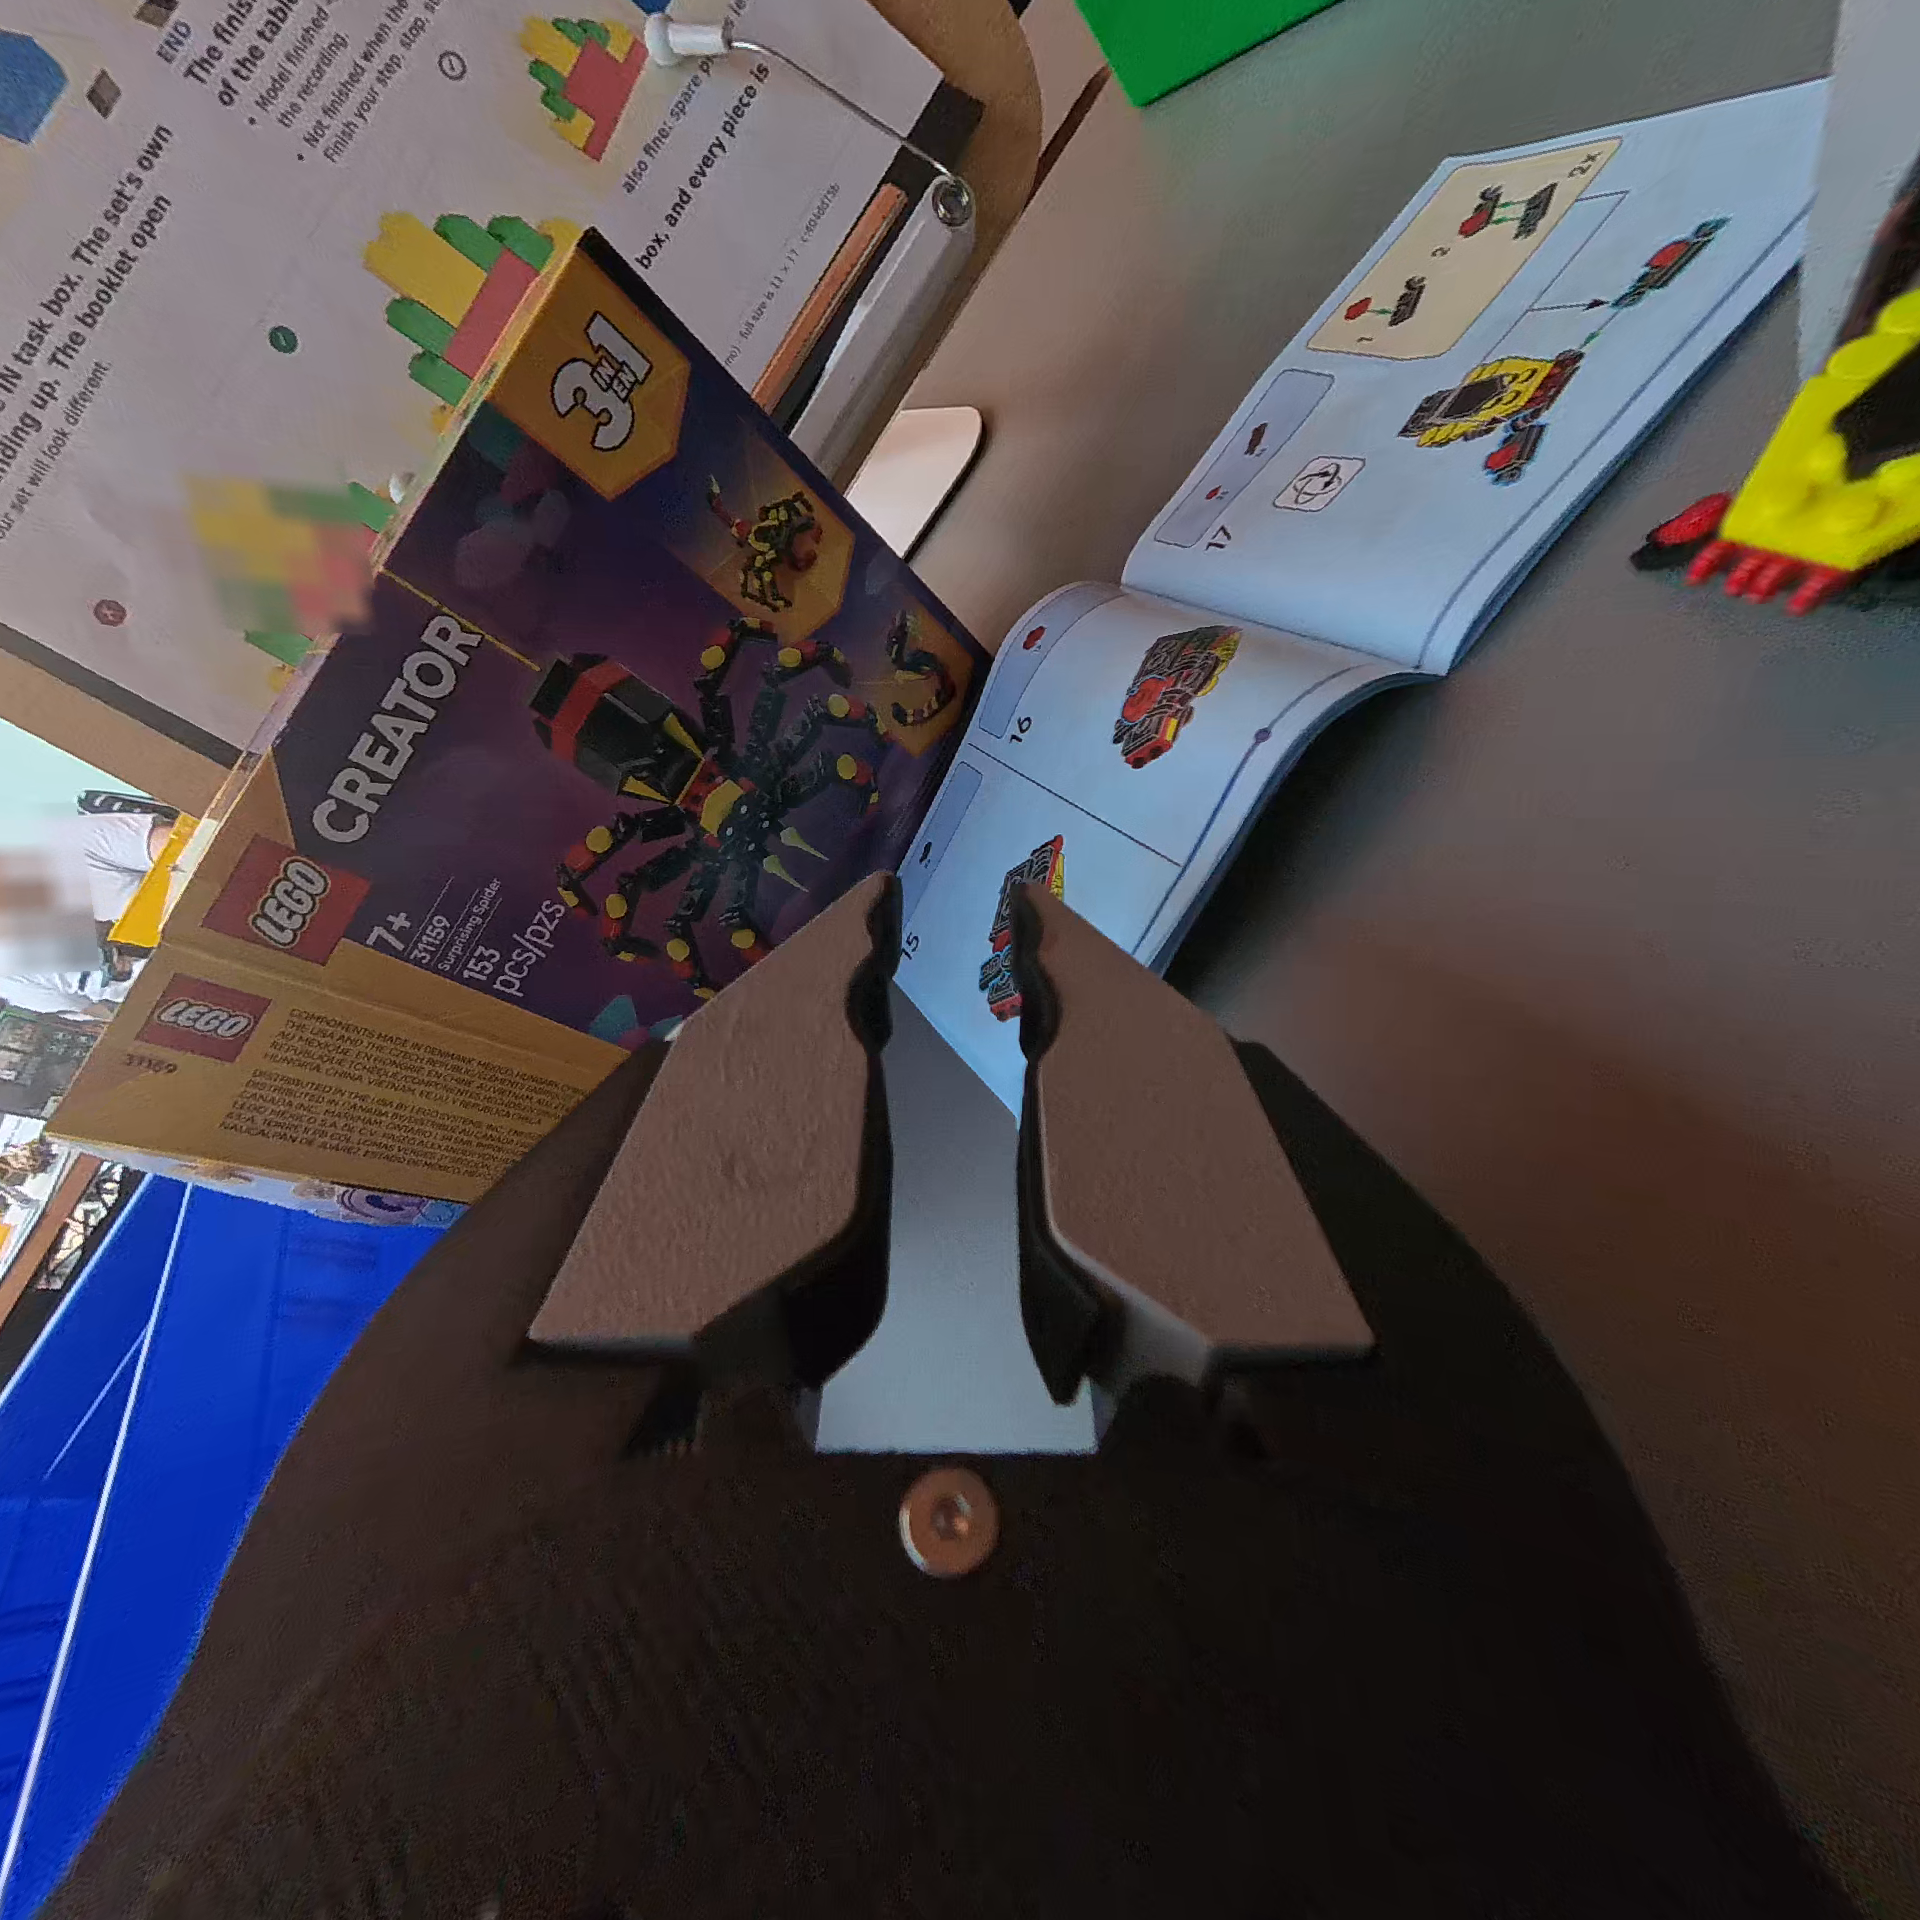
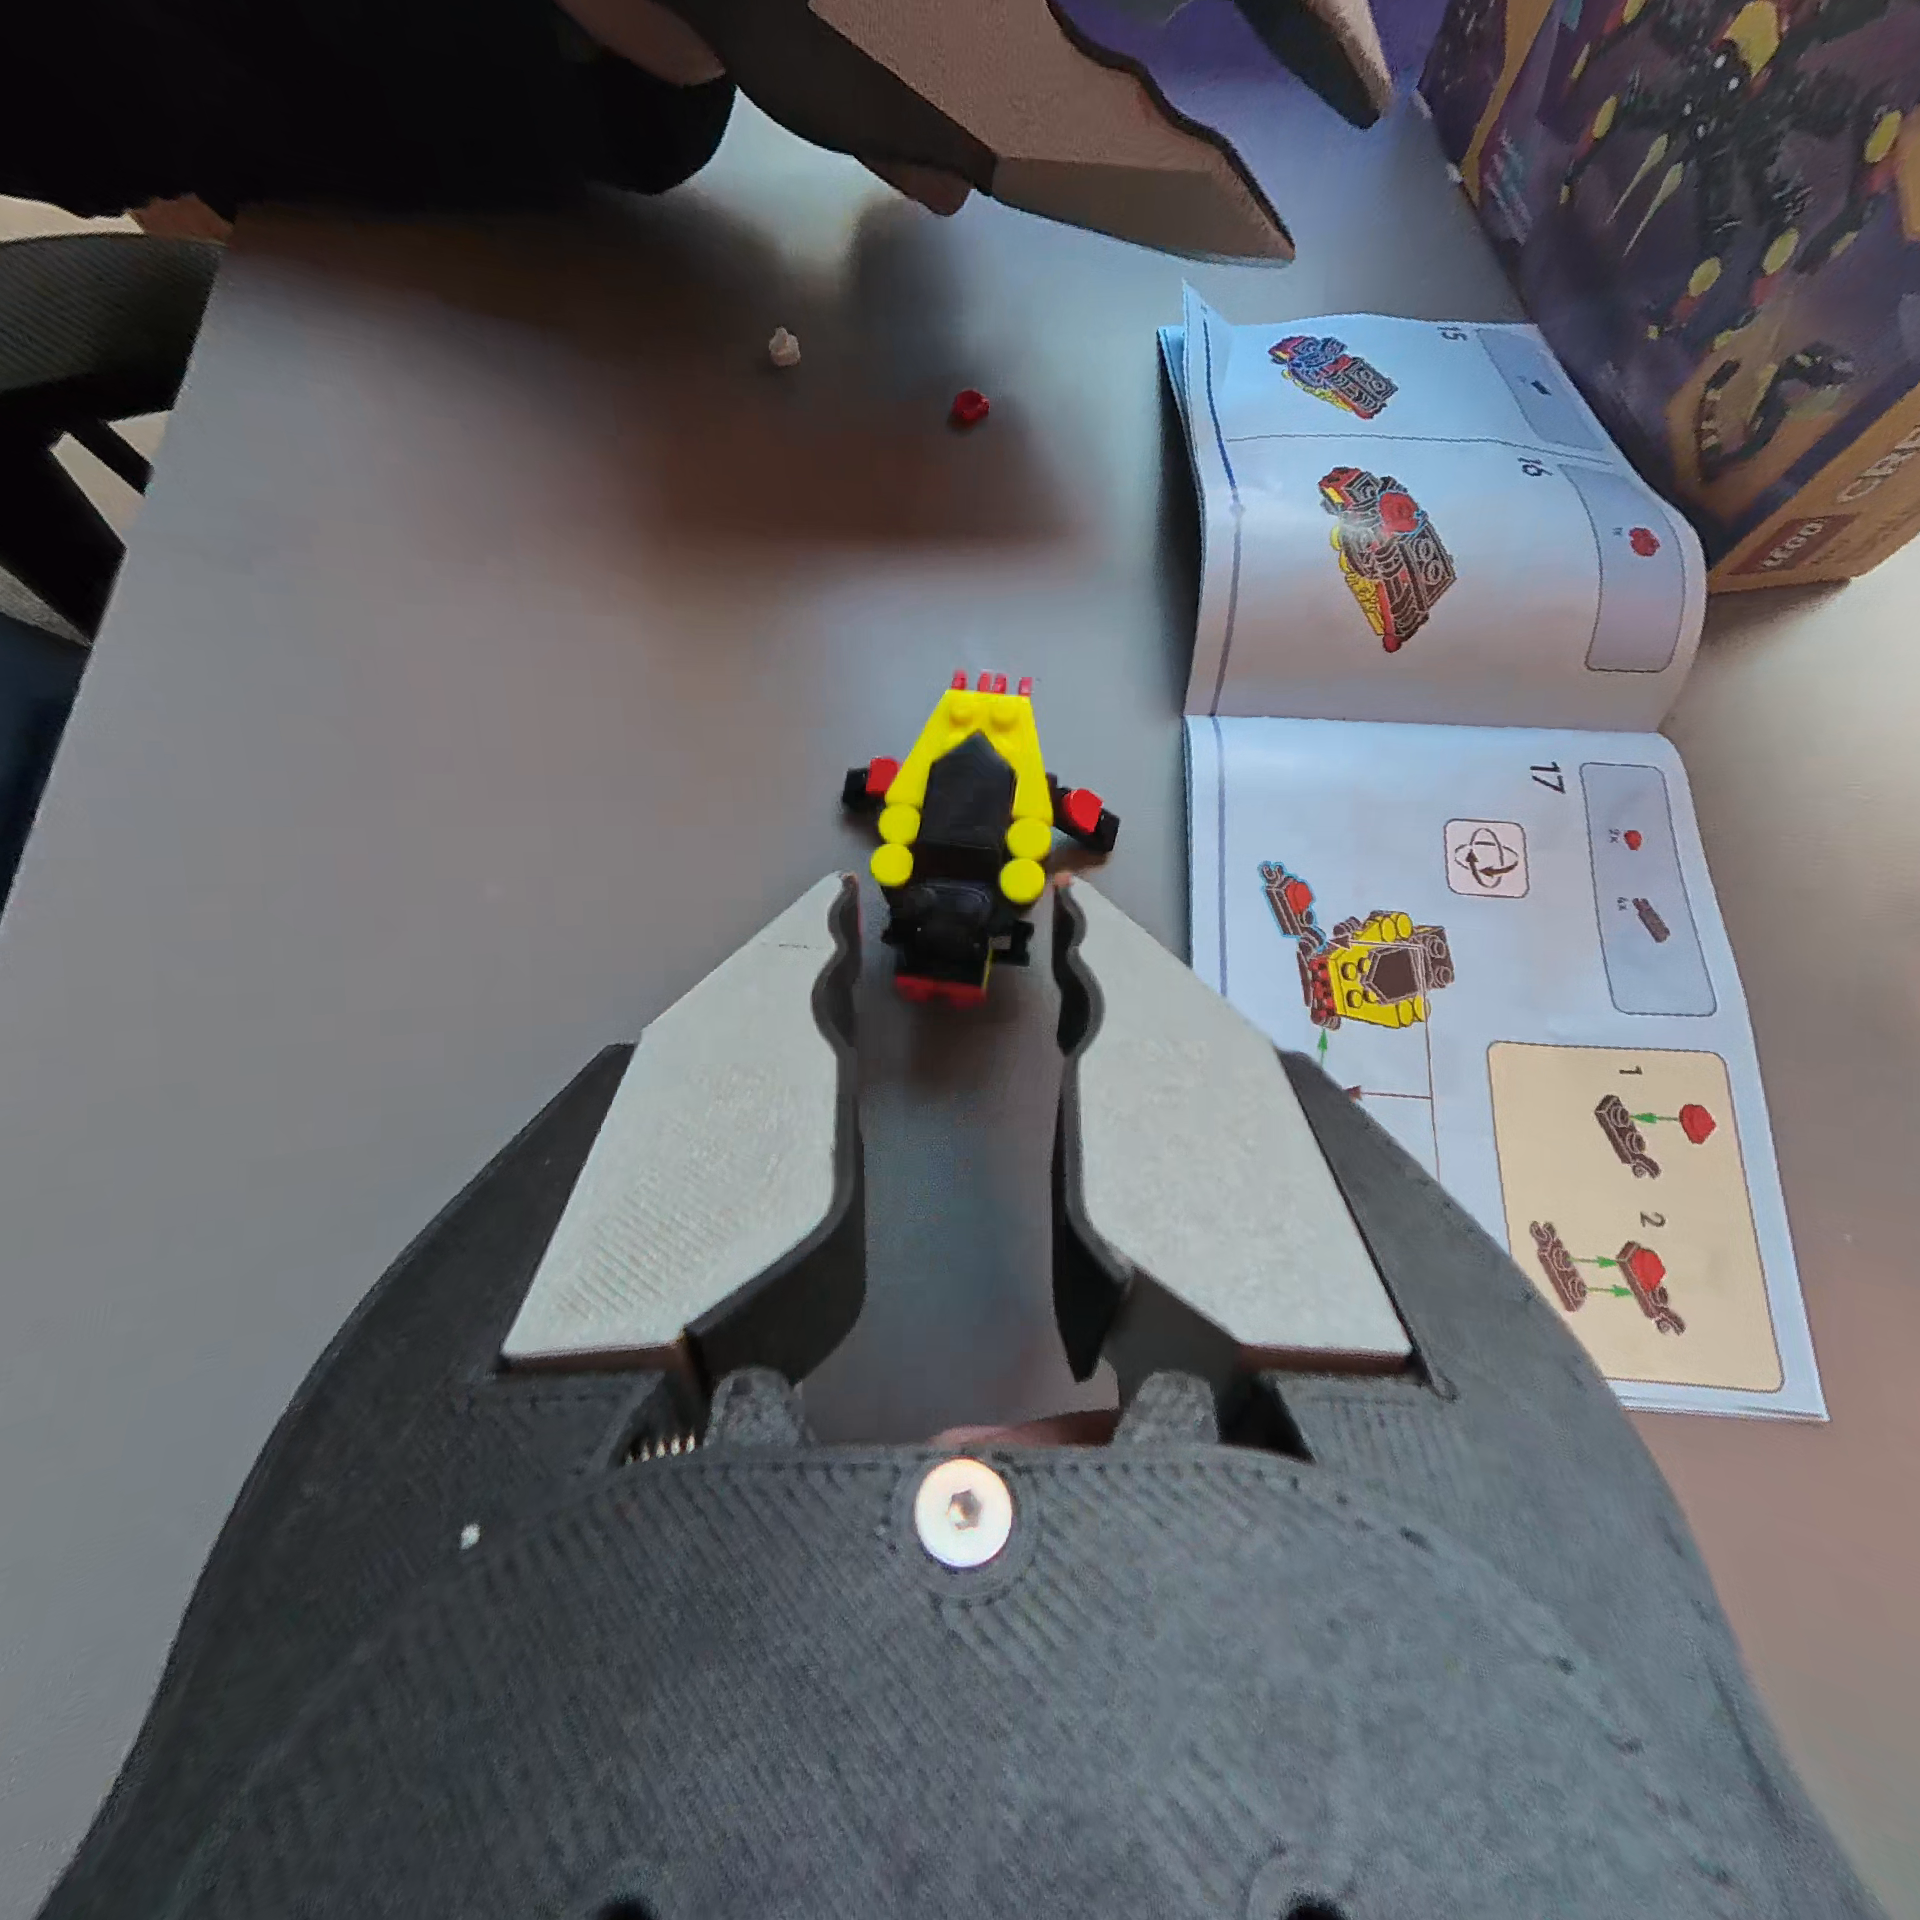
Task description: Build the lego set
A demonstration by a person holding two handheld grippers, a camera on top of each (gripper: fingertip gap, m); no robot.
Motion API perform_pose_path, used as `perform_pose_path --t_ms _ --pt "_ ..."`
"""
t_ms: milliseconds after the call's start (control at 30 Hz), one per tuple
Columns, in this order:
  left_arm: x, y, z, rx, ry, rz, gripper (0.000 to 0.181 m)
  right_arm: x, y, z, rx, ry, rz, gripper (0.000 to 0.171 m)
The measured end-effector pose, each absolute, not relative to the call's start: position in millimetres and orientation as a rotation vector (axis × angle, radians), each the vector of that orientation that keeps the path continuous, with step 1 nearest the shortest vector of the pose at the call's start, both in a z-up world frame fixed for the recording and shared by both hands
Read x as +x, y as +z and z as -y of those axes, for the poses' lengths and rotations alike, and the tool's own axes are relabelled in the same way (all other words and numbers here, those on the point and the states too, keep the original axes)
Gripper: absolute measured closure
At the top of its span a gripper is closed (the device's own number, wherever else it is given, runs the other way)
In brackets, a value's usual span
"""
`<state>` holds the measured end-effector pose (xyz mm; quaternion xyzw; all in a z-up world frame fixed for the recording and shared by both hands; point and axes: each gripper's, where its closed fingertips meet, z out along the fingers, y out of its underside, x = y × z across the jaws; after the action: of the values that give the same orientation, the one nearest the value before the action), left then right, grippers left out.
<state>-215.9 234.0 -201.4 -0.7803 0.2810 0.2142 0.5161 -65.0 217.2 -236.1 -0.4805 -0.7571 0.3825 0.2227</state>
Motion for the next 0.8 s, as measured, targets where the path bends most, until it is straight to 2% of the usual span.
perform_pose_path --t_ms 433,600,767,800 --pt "-213.6 -204.8 -233.5 -1.885 0.507 -0.692 0.163 -57.2 -228.2 -228.0 -1.341 1.106 2.049 0.127" --pt "-211.8 -207.5 -233.7 -1.89 0.505 -0.703 0.163 -60.2 -236.9 -223.7 -1.363 1.063 2.075 0.116" --pt "-210.4 -208.6 -233.5 -1.892 0.503 -0.706 0.163 -58.0 -249.8 -220.2 -1.371 0.965 2.148 0.124" --pt "-210.1 -208.5 -233.4 -1.891 0.503 -0.706 0.163 -55.8 -249.8 -219.8 -1.359 0.957 2.162 0.134"
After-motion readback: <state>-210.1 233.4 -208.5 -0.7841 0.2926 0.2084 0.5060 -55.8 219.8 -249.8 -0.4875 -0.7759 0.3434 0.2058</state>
